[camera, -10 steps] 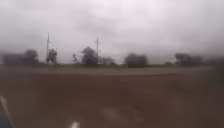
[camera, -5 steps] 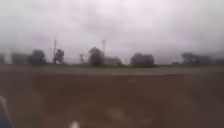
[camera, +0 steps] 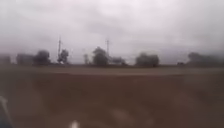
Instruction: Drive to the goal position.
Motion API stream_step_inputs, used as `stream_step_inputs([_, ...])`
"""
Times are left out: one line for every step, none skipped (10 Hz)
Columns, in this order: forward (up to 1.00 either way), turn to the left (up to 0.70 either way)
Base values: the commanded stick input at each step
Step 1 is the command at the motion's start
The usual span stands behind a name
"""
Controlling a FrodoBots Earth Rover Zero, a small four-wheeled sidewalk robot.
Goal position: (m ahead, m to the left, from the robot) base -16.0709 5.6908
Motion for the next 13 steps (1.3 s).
stream_step_inputs([0.0,0.7])
stream_step_inputs([0.0,0.7])
stream_step_inputs([0.0,0.7])
stream_step_inputs([0.0,0.7])
stream_step_inputs([0.0,0.7])
stream_step_inputs([0.0,0.7])
stream_step_inputs([0.0,0.7])
stream_step_inputs([0.0,0.7])
stream_step_inputs([0.0,0.7])
stream_step_inputs([0.0,0.7])
stream_step_inputs([0.0,0.7])
stream_step_inputs([0.0,0.7])
stream_step_inputs([0.0,0.7])
